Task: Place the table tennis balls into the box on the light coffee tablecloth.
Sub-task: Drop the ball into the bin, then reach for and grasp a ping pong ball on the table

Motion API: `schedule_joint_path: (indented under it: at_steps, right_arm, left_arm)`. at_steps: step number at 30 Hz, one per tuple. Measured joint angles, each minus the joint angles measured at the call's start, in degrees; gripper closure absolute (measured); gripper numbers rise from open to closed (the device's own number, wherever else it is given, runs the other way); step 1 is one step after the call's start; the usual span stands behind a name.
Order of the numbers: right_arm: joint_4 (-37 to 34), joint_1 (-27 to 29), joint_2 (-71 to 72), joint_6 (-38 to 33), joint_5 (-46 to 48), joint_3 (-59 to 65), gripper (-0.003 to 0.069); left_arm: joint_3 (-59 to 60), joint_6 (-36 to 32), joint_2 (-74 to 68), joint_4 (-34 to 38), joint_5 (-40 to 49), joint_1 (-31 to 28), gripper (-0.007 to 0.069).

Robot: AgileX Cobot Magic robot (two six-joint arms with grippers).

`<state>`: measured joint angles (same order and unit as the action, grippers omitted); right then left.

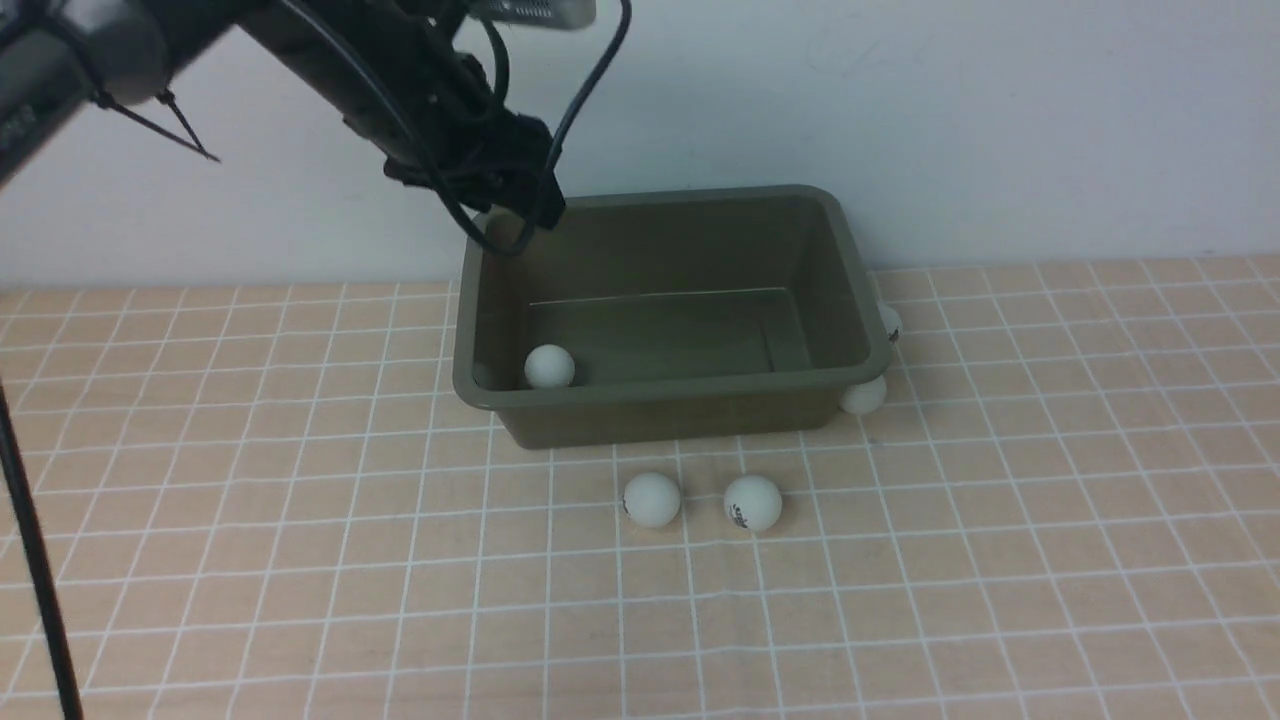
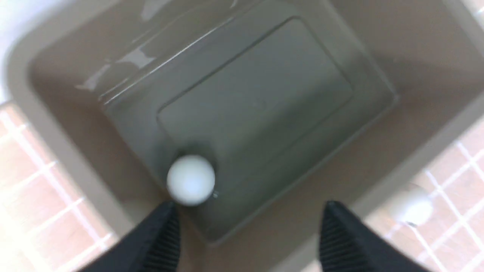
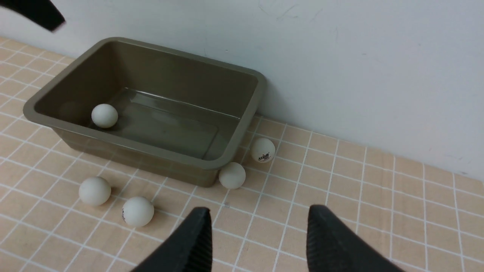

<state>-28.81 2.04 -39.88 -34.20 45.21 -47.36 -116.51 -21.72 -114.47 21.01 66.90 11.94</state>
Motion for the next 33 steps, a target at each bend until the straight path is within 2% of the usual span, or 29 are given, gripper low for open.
schedule_joint_path:
  at_steps: [1, 3, 4, 6, 7, 8, 10, 17, 23, 30, 33]
  right_arm:
    - [0.0, 0.0, 0.0, -0.1, -0.2, 0.0, 0.0333]
    - [0.0, 0.0, 0.0, -0.9, -0.8, 0.0, 0.0333]
    - [0.0, 0.0, 0.0, -0.9, -0.9, 0.0, 0.0333]
    - [0.0, 0.0, 0.0, -1.3, -1.7, 0.0, 0.0333]
    - [0.0, 0.0, 0.0, -1.3, -1.7, 0.0, 0.0333]
    - [0.0, 0.0, 0.0, -1.3, -1.9, 0.0, 0.0333]
    - [0.0, 0.0, -0.2, -1.4, -2.0, 0.0, 0.0333]
    - [-0.3, 0.0, -4.1, -3.6, -0.8, 0.0, 0.0333]
    - [-4.5, 0.0, -11.8, -8.7, -1.1, 0.0, 0.0333]
    - [-8.3, 0.0, -13.8, -12.2, -4.1, 0.0, 0.0333]
    - [-8.7, 0.0, -13.8, -12.8, -4.6, 0.0, 0.0333]
  left_arm:
    - [-0.7, 0.0, 0.5, -0.1, 0.6, 0.0, 0.0313]
    - [-2.0, -1.4, 2.5, 0.3, 1.8, 0.0, 0.0421]
    - [-1.9, -1.9, 2.7, 0.4, 1.8, 0.0, 0.0432]
    - [-2.2, -5.3, 5.3, 2.3, 3.5, 0.0, 0.0585]
    - [-2.2, -5.6, 5.5, 2.5, 3.6, 0.0, 0.0585]
    - [-2.2, -8.7, 6.8, 3.9, 4.2, 0.0, 0.0652]
    - [-2.3, -11.3, 8.3, 5.4, 4.7, 0.0, 0.0682]
    - [-2.3, -17.4, 13.1, 10.3, 4.1, 0.0, 0.0693]
    - [-2.3, -17.9, 15.3, 7.7, -0.3, 0.0, 0.0693]
    - [-2.3, -12.6, 16.9, 5.2, -1.6, 0.0, 0.0693]
    - [-2.3, -6.5, 18.8, 3.0, -0.6, 0.0, 0.0693]
